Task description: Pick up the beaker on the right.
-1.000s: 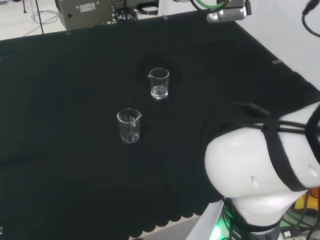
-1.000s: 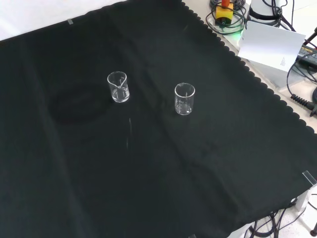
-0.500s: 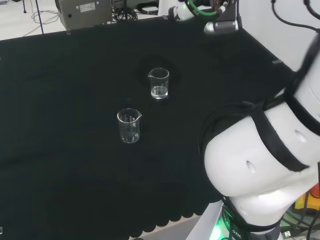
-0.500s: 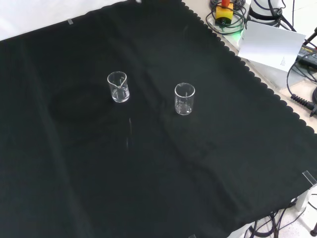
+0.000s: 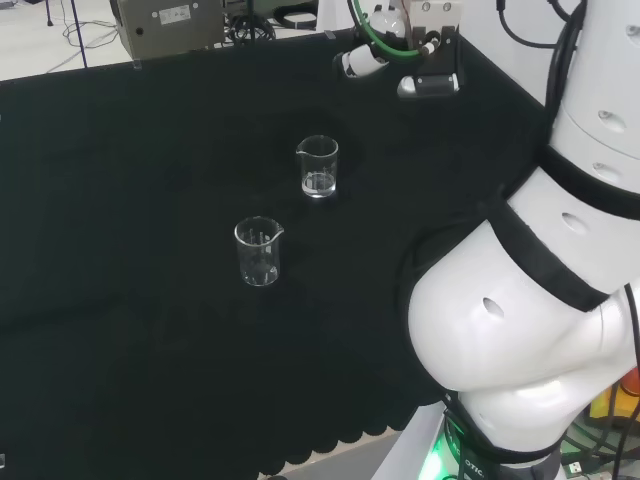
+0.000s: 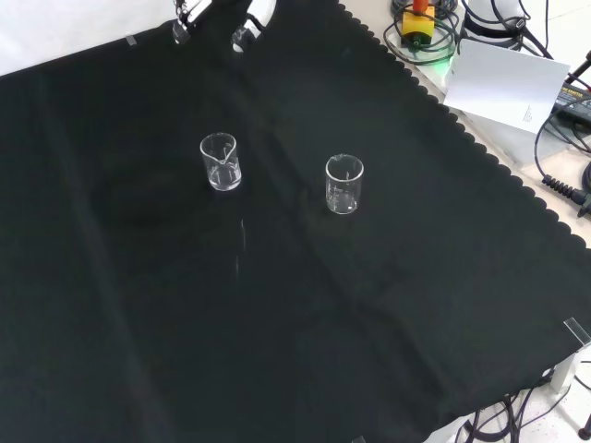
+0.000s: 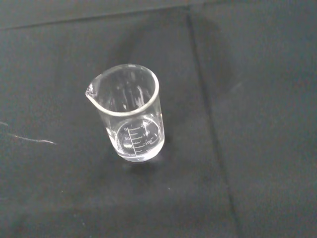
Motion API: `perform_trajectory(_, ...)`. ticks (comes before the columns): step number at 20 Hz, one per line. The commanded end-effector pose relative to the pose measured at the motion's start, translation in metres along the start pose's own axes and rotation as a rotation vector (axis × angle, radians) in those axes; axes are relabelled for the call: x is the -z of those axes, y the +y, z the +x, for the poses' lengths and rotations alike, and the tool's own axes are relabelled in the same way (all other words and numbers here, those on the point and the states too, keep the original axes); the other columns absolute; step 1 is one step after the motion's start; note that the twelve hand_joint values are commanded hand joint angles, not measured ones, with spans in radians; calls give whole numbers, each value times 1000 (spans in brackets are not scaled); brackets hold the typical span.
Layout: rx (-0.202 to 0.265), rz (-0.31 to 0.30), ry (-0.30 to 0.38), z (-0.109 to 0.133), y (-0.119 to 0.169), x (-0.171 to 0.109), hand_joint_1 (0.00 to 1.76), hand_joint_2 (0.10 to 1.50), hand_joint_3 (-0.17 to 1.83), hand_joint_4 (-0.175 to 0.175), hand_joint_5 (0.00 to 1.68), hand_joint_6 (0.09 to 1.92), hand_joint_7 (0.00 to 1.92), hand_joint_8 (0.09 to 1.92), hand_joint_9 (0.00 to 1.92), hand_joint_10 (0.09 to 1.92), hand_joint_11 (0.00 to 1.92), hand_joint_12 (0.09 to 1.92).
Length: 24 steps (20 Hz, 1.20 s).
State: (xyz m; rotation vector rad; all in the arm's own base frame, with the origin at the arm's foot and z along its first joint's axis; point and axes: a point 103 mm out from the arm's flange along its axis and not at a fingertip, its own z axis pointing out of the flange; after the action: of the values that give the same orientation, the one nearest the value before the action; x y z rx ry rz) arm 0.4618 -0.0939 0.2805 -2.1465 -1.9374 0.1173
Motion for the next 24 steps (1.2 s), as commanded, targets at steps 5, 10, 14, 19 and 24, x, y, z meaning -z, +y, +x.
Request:
perform_trajectory(5, 79, 37, 104, -8, 47, -62, 469, 990, 225, -28, 312, 87, 118, 613, 262, 692, 0, 1420)
perform_trajectory(10, 76, 74, 113, -12, 54, -87, 490, 970, 226, -25, 300, 87, 111, 613, 263, 692, 0, 1429)
perform_trajectory(14, 113, 75, 130, -14, 57, -98, 515, 944, 227, -25, 297, 87, 109, 614, 265, 691, 0, 1434)
perform_trajectory(19, 202, 133, 209, -15, 62, -116, 594, 852, 209, -23, 258, 87, 98, 611, 266, 688, 0, 1429)
perform_trajectory(24, 255, 127, 280, -16, 69, -130, 661, 757, 259, -19, 190, 87, 31, 583, 201, 674, 0, 1390)
